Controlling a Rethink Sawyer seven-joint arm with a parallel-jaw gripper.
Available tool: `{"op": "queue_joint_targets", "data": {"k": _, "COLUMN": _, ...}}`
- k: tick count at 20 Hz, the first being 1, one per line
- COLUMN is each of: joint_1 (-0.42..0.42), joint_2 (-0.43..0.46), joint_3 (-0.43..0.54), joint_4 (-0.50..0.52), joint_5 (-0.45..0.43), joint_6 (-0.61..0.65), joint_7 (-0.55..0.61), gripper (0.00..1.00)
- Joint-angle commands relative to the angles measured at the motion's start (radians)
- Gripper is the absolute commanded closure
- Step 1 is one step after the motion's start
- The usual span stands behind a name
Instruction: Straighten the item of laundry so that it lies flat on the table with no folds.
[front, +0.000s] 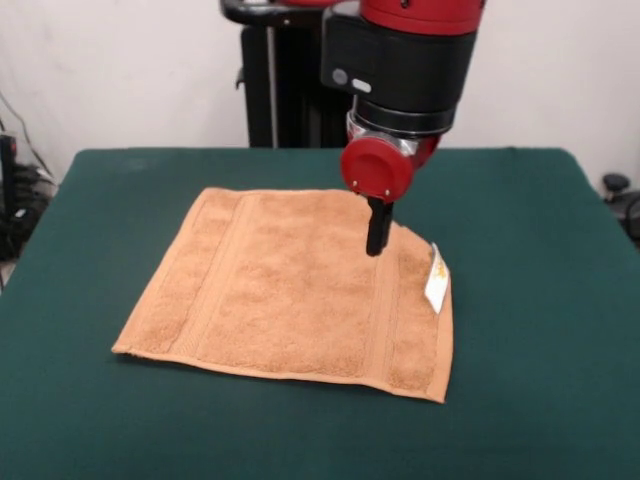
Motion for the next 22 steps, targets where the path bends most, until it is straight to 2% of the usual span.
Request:
{"op": "queue_joint_targets", "data": {"k": 1, "joint_1": 0.077, "joint_2": -0.002, "joint_3": -0.05, "joint_4": 0.193, "joint_5": 0.036, "joint_6": -0.001, "joint_7": 0.205, "gripper": 1.0}}
{"op": "queue_joint_targets", "data": {"k": 3, "joint_1": 0.095, "joint_2": -0.005, "joint_3": -0.075, "joint_4": 0.182, "joint_5": 0.024, "joint_6": -0.009, "joint_7": 0.232, "gripper": 1.0}}
{"op": "queue_joint_targets", "data": {"k": 8, "joint_1": 0.168, "joint_2": 0.065, "joint_3": -0.142, "joint_4": 0.158, "joint_5": -0.012, "joint_6": -0.027, "joint_7": 0.292, "gripper": 1.0}}
{"op": "queue_joint_targets", "data": {"k": 14, "joint_1": 0.271, "joint_2": 0.138, "joint_3": -0.232, "joint_4": 0.066, "joint_5": -0.026, "joint_6": -0.051, "joint_7": 0.376, "gripper": 1.0}}
{"op": "queue_joint_targets", "data": {"k": 17, "joint_1": 0.301, "joint_2": 0.161, "joint_3": -0.256, "joint_4": 0.055, "joint_5": -0.008, "joint_6": -0.17, "joint_7": 0.429, "gripper": 1.0}}
{"op": "queue_joint_targets", "data": {"k": 22, "joint_1": 0.352, "joint_2": 0.179, "joint_3": -0.32, "joint_4": 0.025, "joint_5": 0.028, "joint_6": -0.2, "joint_7": 0.486, "gripper": 1.0}}
